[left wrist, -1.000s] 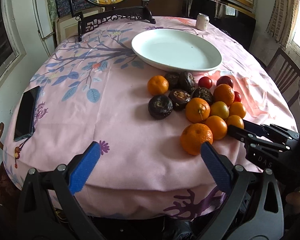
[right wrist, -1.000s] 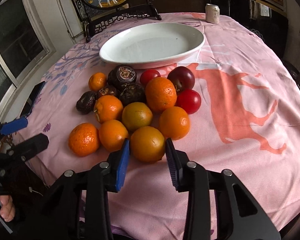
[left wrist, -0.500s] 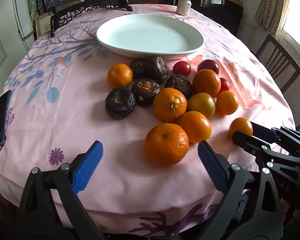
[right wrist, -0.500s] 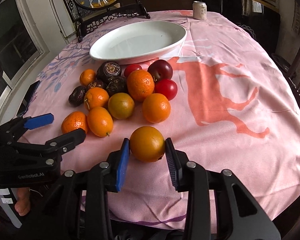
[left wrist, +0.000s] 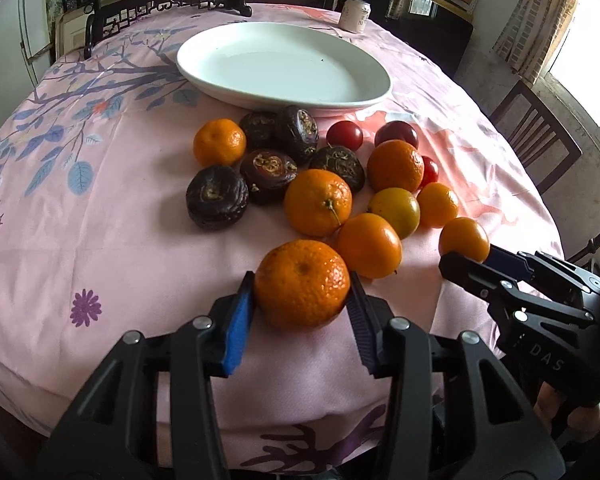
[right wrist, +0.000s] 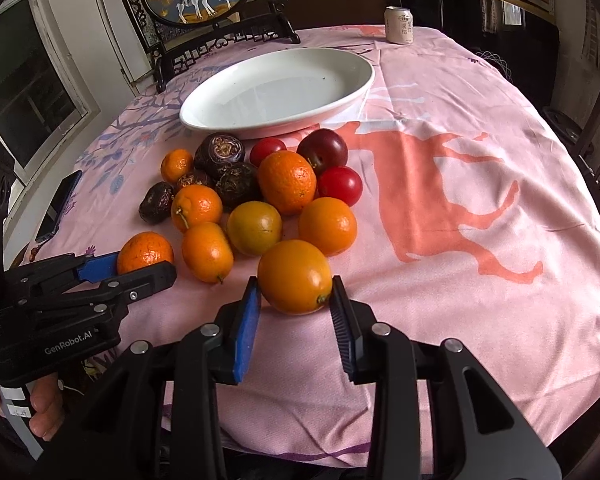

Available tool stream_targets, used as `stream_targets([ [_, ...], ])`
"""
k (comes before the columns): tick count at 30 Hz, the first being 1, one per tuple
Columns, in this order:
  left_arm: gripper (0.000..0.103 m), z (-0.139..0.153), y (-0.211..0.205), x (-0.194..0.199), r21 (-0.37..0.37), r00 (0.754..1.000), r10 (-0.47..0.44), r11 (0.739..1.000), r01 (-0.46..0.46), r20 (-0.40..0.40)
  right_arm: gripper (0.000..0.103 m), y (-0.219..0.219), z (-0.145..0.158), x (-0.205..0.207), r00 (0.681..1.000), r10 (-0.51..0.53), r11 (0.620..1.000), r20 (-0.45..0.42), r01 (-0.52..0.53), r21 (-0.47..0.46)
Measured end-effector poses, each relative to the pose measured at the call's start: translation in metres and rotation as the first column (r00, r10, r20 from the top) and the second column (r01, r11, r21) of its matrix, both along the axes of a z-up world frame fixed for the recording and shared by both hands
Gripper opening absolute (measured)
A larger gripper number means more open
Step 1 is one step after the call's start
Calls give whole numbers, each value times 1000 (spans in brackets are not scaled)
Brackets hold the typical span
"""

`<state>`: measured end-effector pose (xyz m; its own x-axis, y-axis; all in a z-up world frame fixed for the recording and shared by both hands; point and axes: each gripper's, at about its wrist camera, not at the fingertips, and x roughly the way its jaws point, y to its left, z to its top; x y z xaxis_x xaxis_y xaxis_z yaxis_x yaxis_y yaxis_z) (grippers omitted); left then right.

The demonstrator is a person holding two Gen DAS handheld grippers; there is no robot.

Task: Organize fruits
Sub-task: 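Grasp a large orange with the right tool while the left tool grasps a mandarin, then carry both fruits onto the white plate and open both tools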

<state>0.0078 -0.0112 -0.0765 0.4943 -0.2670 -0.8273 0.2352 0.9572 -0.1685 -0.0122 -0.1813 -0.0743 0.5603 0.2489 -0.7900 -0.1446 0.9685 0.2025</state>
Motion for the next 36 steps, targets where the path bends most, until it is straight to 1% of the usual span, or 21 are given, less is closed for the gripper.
stream_targets([
  [7,45,20,12,1,-13,999,18,1000,-17,33,35,1,8,-1,1000,7,1000,15,-7,9],
  [11,45,40,17,22,-18,999,25,1000,-24,47,35,0,24,16,999,34,999,31,-35,18],
  [13,45,57,17,45,-24,998,24,999,-23,59,35,3,38,36,997,55,998,52,-55,-4],
  [15,45,75,17,80,-24,998,31,999,-29,61,35,7,55,66,993,90,996,72,-89,-11],
  [17,46,90,16,128,-28,998,49,998,-48,34,35,12,68,106,988,135,990,71,-137,18],
  [19,46,96,14,177,-20,998,69,997,-68,7,35,19,76,149,984,163,986,66,-164,11],
  [22,46,92,8,252,8,996,90,996,-90,-21,35,29,75,217,984,175,985,42,-174,-13],
  [25,46,72,6,306,6,988,120,993,-120,-92,35,35,58,275,983,181,982,-14,-181,-45],
  [27,46,59,4,328,-1,985,116,993,-117,-130,35,38,45,301,981,190,980,-47,-192,-54],
  [28,46,53,2,332,3,984,118,993,-118,-135,35,40,39,311,979,197,978,-57,-200,-66],
  [30,46,45,-1,344,12,983,117,993,-117,-140,35,42,30,326,979,192,976,-73,-199,-92],
  [33,46,38,-5,357,23,982,115,993,-113,-148,36,43,19,338,977,192,974,-93,-201,-103],
  [34,55,38,-6,359,25,982,114,993,-112,-149,45,44,18,341,977,188,974,-96,-198,-111],
  [35,67,40,-7,361,32,983,118,993,-114,-140,54,44,17,342,979,181,974,-92,-191,-123],
  [36,82,44,-6,360,37,985,123,992,-119,-122,60,42,21,339,984,166,974,-71,-175,-145],
])
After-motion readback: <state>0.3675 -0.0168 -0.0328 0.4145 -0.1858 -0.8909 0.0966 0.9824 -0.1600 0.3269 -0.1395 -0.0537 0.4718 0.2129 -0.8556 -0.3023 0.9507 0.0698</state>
